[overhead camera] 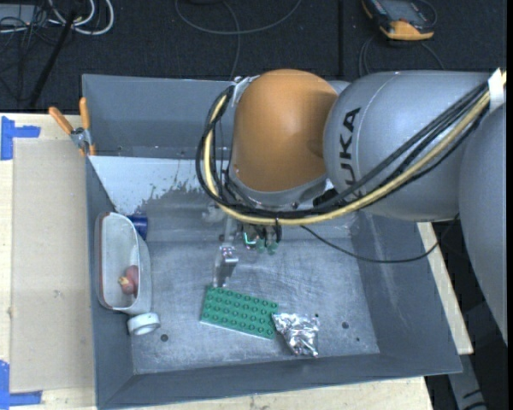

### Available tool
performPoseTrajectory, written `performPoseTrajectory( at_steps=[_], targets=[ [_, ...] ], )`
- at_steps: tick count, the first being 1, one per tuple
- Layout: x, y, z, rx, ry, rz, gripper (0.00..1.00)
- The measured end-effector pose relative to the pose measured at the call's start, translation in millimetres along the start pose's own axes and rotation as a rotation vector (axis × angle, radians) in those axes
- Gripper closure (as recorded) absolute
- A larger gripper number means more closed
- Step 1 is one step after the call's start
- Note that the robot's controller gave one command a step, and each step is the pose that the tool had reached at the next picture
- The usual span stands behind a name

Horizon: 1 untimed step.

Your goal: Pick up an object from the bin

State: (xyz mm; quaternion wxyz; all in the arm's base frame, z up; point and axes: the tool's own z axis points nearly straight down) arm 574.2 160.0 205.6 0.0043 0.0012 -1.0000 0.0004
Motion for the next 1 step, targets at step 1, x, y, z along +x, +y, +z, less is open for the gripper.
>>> performPoseTrajectory(
  at_steps=[1],
  targets=[
    [39.8,-54.0,132.9,-0.006,-0.016,0.083,0.0]
  ],
)
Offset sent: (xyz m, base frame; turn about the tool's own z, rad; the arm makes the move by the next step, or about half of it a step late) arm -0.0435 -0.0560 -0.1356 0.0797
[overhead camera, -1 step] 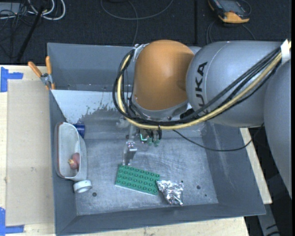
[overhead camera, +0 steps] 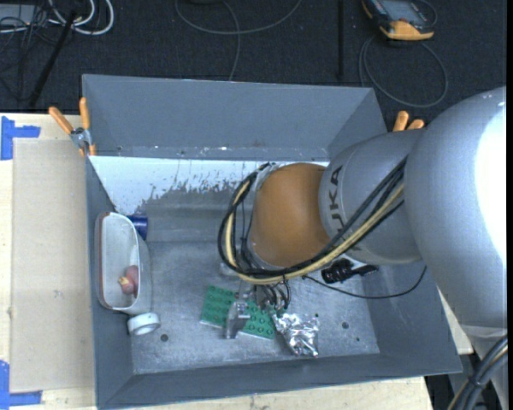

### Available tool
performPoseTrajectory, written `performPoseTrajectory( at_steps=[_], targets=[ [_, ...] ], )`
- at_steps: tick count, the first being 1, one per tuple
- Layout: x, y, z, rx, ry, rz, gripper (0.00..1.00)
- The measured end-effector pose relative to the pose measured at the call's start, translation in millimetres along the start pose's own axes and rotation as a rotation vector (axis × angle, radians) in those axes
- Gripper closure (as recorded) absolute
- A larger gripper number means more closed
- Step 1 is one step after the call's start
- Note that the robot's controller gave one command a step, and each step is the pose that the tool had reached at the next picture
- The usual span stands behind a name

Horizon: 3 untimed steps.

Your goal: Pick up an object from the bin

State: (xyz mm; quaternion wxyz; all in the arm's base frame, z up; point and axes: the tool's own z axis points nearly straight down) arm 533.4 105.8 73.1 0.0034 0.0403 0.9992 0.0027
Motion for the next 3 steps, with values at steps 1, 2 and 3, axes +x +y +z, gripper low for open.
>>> performPoseTrajectory(
  at_steps=[1,2,3],
  targets=[
    [17.6,-18,-27,0.007,0.009,0.166,0.0],
    [42.5,-20,-30,0.008,0.011,0.386,0.0],
    [45.1,-14,-2,0.0,-0.016,0.584,0.0]
  ],
)
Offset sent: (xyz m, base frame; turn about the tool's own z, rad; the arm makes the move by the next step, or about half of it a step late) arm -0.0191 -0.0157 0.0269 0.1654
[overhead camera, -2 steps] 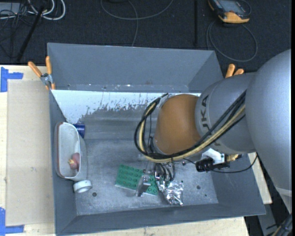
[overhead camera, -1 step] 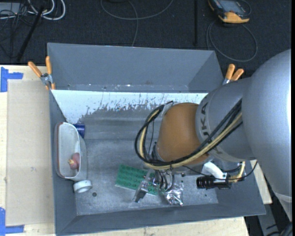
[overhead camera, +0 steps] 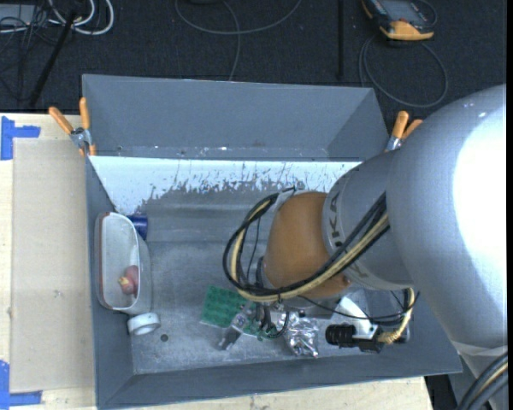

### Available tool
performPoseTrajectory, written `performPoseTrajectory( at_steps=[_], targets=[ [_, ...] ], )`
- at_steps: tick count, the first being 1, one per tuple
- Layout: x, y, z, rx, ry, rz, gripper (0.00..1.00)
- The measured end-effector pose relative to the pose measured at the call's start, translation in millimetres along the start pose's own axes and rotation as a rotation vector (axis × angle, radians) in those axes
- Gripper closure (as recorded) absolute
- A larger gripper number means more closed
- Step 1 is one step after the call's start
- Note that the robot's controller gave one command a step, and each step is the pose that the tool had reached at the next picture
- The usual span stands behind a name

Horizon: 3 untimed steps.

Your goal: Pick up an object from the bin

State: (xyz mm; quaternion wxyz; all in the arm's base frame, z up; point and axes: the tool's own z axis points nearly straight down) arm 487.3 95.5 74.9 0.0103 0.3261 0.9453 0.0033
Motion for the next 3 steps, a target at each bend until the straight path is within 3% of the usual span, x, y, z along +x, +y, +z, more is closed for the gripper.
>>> performPoseTrajectory(
  at_steps=[1,2,3],
  targets=[
    [-2.6,2,-3,0.006,0.01,0.003,0.0],
    [-5.7,2,-5,0.002,0.002,0.006,1.0],
    [-8.2,3,-13,0.007,0.012,0.009,1.0]
  ],
)
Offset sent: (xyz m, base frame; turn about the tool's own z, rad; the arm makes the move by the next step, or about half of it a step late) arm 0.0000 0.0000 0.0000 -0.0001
